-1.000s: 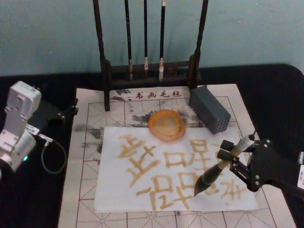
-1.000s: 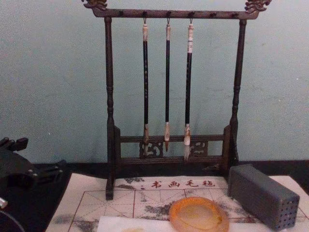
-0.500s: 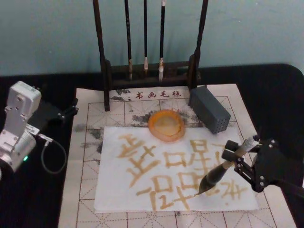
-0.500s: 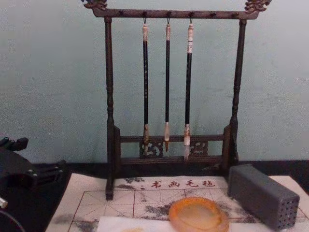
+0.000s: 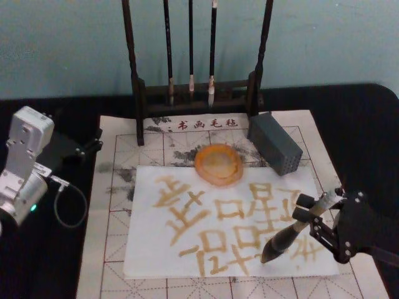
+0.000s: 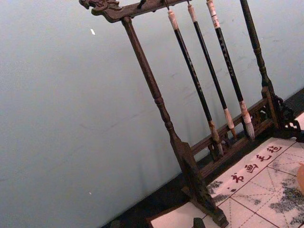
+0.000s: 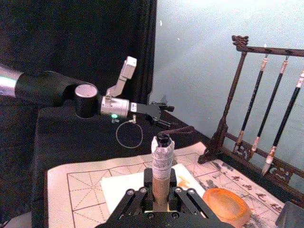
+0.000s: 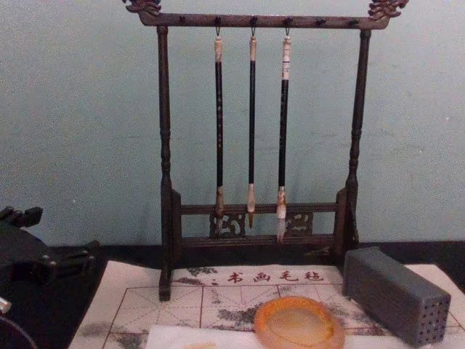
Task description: Pick up the brush from the inkstone, write on the paper, then place the brush back to its original position.
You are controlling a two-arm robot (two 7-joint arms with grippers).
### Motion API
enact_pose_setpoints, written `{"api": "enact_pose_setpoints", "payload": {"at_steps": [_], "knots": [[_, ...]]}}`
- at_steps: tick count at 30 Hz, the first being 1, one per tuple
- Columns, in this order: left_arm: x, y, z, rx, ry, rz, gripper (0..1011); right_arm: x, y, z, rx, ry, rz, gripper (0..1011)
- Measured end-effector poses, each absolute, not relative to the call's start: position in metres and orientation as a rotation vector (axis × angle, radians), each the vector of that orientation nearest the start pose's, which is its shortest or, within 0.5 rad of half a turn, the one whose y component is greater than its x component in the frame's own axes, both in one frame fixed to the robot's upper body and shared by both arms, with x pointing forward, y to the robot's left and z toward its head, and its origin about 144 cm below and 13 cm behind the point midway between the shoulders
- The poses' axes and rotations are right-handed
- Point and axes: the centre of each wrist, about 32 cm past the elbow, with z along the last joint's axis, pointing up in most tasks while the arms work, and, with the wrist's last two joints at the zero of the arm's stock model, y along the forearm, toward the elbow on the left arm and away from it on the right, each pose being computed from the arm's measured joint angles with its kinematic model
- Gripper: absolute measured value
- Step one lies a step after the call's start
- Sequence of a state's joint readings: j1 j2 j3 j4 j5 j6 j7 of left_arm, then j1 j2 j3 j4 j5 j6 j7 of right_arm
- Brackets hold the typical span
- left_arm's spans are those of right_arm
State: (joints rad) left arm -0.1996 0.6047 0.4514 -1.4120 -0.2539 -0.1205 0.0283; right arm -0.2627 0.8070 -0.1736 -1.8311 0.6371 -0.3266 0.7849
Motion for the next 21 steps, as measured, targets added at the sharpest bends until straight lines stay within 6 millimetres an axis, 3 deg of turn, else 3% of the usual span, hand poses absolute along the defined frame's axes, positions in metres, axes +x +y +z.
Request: {"api": "enact_pose_setpoints", "payload": {"at_steps": [21], "knots": [[0.4886,0.3097,1.1398,0.304,-0.285,1.248,1001,0.3848,-0.3436,1.1789,0.007,-0.152,-0.445,179]]}}
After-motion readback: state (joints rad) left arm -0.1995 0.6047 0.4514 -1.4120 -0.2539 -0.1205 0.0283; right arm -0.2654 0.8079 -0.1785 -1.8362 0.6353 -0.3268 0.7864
